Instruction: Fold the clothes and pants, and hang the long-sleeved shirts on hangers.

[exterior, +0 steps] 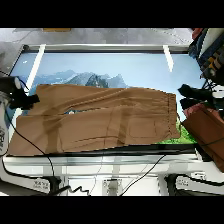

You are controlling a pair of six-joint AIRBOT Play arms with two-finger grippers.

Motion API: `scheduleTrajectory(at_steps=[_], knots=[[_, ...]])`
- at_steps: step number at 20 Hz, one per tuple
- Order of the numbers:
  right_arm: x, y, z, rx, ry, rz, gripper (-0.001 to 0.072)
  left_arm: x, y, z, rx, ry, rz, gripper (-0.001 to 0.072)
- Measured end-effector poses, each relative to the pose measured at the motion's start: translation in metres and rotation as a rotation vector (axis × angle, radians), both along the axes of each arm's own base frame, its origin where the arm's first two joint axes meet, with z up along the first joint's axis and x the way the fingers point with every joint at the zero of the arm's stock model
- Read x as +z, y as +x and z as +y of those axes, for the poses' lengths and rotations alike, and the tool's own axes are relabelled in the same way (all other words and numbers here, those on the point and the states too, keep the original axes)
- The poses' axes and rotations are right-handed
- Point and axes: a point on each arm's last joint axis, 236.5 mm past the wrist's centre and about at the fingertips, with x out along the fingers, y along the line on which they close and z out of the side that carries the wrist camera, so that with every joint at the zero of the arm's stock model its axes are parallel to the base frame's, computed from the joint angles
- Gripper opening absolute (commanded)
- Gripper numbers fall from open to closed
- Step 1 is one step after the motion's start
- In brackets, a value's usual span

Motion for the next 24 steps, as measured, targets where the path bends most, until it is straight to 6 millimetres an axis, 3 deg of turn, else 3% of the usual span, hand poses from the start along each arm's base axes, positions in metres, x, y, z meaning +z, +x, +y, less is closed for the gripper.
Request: scheduleTrajectory(at_steps=[2,6,9,10,12,13,15,16,18,24], knots=[[0.023,-0.027,-0.003,0.028,0.003,0.038,0.0026,0.034,-0.012,-0.001,-0.019,0.014,-0.017,0.0026],[0.06,-0.101,-0.001,0.069,-0.034,0.126,0.0027,0.1,-0.042,-0.009,-0.084,0.049,-0.072,0.0025],[0.064,-0.163,0.019,0.06,-0.035,0.185,0.0031,0.13,-0.067,-0.021,-0.139,0.056,-0.127,0.0026],[0.059,-0.181,0.029,0.051,-0.018,0.206,0.0112,0.134,-0.075,-0.027,-0.15,0.051,-0.147,0.0026],[0.037,-0.216,0.048,0.002,0.033,0.263,0.0587,0.136,-0.088,-0.037,-0.174,0.038,-0.176,0.0026],[0.025,-0.228,0.055,-0.028,0.064,0.287,0.0703,0.136,-0.093,-0.04,-0.18,0.037,-0.185,0.0026],[-0.005,-0.251,0.069,-0.105,0.143,0.351,0.0699,0.129,-0.101,-0.045,-0.189,0.029,-0.187,0.0032],[-0.018,-0.259,0.073,-0.141,0.177,0.383,0.0698,0.124,-0.104,-0.047,-0.195,0.021,-0.18,0.0094],[-0.04,-0.273,0.08,-0.217,0.252,0.447,0.0696,0.11,-0.11,-0.05,-0.218,0.011,-0.145,0.0406],[-0.06,-0.269,0.07,-0.451,0.372,0.457,0.0689,0.069,-0.112,-0.052,-0.261,-0.029,-0.032,0.042]])
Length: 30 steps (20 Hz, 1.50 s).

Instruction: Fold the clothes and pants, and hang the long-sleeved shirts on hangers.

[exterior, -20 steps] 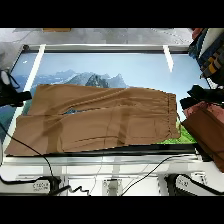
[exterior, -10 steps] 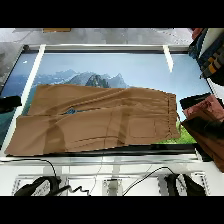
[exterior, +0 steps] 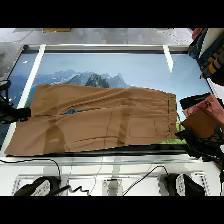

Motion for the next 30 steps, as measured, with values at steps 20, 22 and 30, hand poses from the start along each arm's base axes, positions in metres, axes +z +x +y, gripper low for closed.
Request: scheduleTrajectory(at_steps=[20,22,30], knots=[[-0.08,0.036,-0.032,-0.232,0.142,0.115,0.0462,-0.028,0.01,0.035,0.17,-0.05,-0.034,0.0577],[-0.087,0.033,-0.03,-0.244,0.152,0.125,0.044,-0.037,-0.007,0.042,0.252,-0.111,-0.017,0.0577],[-0.098,0.035,-0.024,-0.14,0.088,0.09,0.0028,-0.075,-0.092,0.07,0.537,-0.222,0.011,0.0577]])
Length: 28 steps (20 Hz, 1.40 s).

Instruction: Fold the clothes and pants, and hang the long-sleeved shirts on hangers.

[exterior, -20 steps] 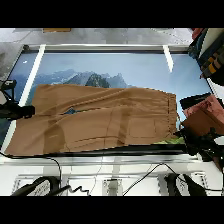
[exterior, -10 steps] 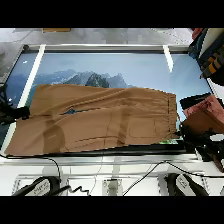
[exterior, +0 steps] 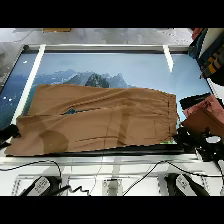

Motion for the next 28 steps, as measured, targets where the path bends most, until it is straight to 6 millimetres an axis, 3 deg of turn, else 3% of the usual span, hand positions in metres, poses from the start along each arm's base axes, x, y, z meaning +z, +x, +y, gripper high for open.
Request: scheduleTrajectory(at_steps=[6,11,15,20,21,22,24,28], knots=[[0.003,0.01,0.008,0.042,-0.009,-0.042,0.0028,-0.024,-0.044,0.015,0.164,-0.036,0.018,0.0577],[0.006,0.015,0.013,0.041,0.009,-0.062,0.0027,-0.031,-0.063,0.037,0.31,-0.029,-0.031,0.0576],[0.007,0.016,0.014,0.039,0.014,-0.069,0.0027,-0.048,-0.07,0.042,0.36,-0.023,-0.054,0.0575],[0.009,0.017,0.014,0.039,0.012,-0.077,0.0027,-0.07,-0.049,0.044,0.378,-0.067,-0.133,0.0573],[0.01,0.018,0.013,0.041,0.008,-0.081,0.0028,-0.075,-0.044,0.043,0.377,-0.082,-0.148,0.0552],[0.012,0.018,0.013,0.044,0.005,-0.085,0.0028,-0.08,-0.038,0.043,0.379,-0.097,-0.167,0.0406],[0.016,0.018,0.015,0.07,-0.005,-0.098,0.0027,-0.087,-0.029,0.046,0.379,-0.11,-0.2,0.0045],[0.04,0.022,0.02,0.184,-0.046,-0.153,0.0027,-0.079,-0.016,0.052,0.348,-0.101,-0.249,0.0026]])
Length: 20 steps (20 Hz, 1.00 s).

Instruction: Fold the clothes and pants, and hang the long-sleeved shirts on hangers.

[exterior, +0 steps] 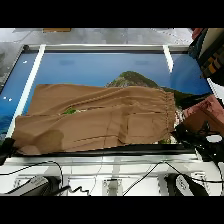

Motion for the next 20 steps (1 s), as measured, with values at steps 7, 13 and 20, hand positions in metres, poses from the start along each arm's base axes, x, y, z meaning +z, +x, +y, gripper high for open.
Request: scheduleTrajectory(at_steps=[7,13,20], knots=[[0.097,-0.009,-0.006,0.176,-0.21,-0.101,0.0027,0.094,0.054,0.017,-0.133,0.154,-0.193,0.0024],[0.163,-0.02,-0.02,0.142,-0.374,-0.179,0.0027,0.143,0.083,0.003,-0.247,0.218,-0.26,0.0024],[0.196,-0.015,-0.038,0.047,-0.435,-0.225,0.0027,0.177,0.107,0.013,-0.243,0.321,-0.334,0.0019]])
